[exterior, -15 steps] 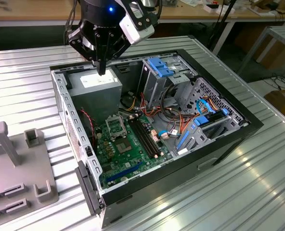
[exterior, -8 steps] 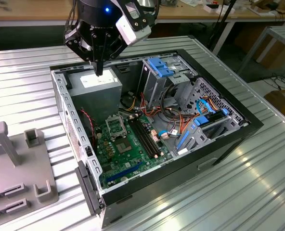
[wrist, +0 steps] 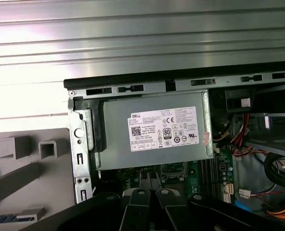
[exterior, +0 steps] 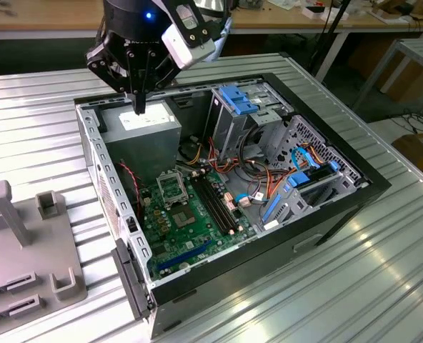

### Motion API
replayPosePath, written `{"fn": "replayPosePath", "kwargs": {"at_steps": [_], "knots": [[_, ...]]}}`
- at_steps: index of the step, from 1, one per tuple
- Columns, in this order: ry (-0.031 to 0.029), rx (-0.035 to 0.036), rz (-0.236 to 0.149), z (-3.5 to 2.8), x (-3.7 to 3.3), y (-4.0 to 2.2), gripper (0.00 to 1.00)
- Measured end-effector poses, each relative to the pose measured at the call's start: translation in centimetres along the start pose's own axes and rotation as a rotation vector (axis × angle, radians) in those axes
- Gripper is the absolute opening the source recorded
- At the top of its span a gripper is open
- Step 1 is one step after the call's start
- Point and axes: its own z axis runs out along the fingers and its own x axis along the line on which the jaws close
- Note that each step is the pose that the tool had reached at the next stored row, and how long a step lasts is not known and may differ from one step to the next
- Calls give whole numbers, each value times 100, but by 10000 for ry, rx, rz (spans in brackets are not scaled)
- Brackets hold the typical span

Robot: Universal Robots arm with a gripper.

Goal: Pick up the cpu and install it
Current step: 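Reach for the cpu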

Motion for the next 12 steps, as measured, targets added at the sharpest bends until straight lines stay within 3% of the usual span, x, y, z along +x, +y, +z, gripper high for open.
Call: {"fn": "replayPosePath", "kwargs": {"at_steps": [12], "knots": [[42, 2, 1, 17, 116, -10, 11]]}}
